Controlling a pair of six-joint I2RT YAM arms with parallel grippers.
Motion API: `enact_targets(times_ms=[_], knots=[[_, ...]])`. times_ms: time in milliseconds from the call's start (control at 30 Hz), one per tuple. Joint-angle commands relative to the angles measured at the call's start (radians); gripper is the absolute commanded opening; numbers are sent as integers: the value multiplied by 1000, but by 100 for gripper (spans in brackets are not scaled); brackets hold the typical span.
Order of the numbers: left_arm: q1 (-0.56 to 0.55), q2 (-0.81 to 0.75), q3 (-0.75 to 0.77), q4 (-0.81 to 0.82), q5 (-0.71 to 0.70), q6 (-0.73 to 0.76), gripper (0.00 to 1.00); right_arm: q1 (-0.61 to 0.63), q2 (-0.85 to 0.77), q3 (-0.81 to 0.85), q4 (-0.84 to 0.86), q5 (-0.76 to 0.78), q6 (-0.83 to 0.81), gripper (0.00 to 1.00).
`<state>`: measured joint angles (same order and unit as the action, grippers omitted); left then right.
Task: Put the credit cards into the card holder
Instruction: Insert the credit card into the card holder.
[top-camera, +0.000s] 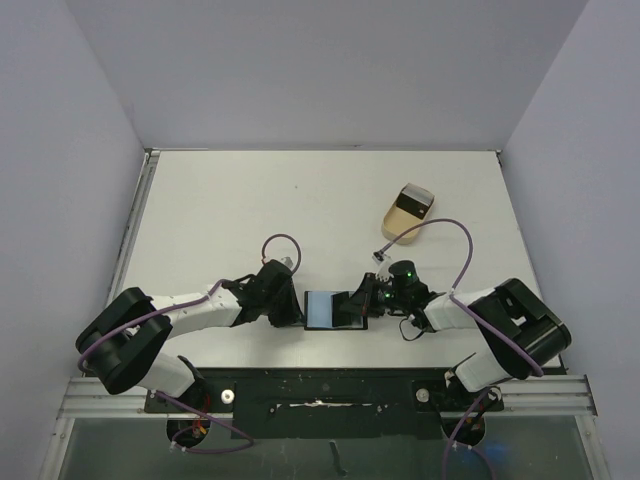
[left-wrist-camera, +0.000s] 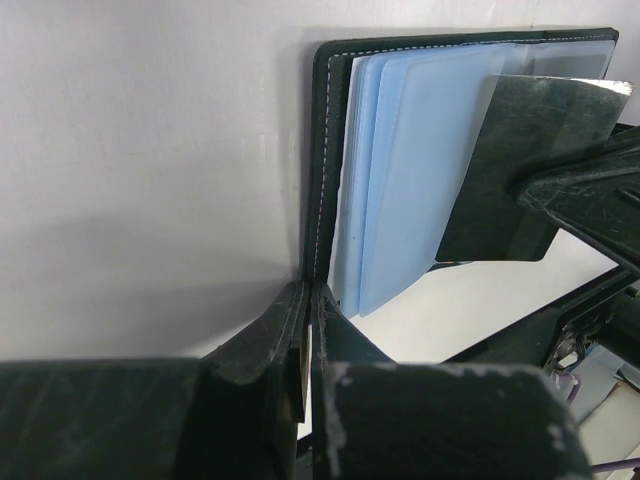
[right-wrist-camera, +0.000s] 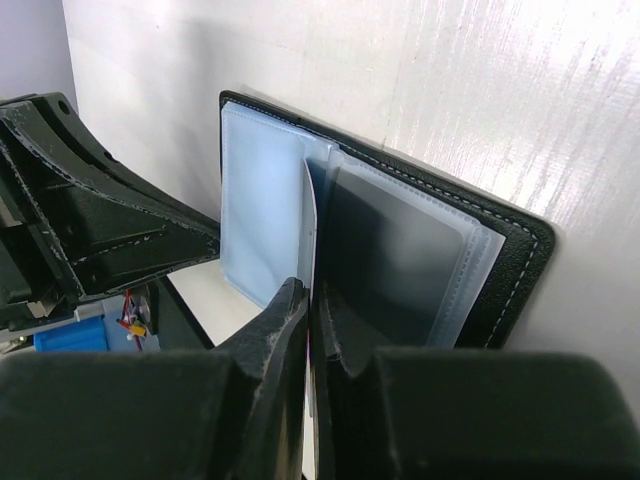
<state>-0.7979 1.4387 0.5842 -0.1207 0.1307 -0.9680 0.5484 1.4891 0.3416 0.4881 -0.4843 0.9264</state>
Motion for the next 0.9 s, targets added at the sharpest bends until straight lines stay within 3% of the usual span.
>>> enact_targets(times_ms=[0,867], knots=[[-12,26,-12,-5,-9,0,0,-11,40,13,-8,0,-66,4],[-12,43,19,-36,-17,22,0,-91,45,92,-183,-86,-238,4]])
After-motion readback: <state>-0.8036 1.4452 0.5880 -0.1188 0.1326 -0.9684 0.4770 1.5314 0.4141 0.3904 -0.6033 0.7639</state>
